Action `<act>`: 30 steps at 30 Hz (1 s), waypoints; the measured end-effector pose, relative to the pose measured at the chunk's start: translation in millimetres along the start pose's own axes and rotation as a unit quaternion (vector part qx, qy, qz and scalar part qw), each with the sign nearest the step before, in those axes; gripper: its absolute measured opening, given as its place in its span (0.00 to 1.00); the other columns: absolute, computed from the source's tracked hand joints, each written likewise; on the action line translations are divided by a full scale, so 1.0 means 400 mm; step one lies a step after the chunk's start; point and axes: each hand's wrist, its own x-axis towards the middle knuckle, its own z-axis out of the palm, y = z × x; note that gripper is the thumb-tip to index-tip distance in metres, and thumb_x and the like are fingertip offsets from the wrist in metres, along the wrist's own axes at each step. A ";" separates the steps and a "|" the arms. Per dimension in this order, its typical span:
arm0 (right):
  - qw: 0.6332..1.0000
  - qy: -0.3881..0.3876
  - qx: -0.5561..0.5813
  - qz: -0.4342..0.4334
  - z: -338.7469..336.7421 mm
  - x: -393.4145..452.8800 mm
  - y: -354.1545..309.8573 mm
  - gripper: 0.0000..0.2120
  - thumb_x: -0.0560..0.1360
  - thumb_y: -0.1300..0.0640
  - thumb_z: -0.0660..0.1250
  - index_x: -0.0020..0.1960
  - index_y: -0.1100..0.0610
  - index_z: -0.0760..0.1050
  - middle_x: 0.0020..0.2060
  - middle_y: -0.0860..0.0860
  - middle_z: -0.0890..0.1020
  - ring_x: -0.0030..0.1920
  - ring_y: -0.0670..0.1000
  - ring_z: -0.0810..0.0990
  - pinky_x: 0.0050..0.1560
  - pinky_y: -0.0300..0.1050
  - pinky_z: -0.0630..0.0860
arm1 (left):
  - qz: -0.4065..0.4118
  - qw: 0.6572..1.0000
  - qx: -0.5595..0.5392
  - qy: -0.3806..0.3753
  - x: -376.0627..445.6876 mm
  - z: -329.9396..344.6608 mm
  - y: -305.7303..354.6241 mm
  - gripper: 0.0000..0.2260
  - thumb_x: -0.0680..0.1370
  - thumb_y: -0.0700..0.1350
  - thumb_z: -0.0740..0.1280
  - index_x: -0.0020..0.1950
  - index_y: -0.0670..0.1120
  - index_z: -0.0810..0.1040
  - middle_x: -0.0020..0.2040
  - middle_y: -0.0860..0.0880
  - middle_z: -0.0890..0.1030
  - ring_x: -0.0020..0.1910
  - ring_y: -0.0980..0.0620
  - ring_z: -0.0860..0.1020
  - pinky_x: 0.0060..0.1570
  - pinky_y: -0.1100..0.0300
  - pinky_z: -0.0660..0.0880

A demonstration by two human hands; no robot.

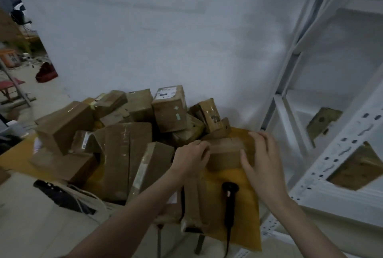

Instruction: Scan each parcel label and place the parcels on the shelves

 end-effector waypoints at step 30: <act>0.910 -0.220 0.080 0.341 0.625 0.010 -0.415 0.44 0.71 0.51 0.73 0.76 0.41 0.47 0.74 0.59 0.47 0.71 0.69 0.55 0.67 0.65 0.64 | -0.062 0.982 0.139 -0.115 -0.216 -0.167 -0.817 0.12 0.83 0.51 0.56 0.55 0.46 0.75 0.52 0.50 0.76 0.44 0.50 0.79 0.27 0.62 0.54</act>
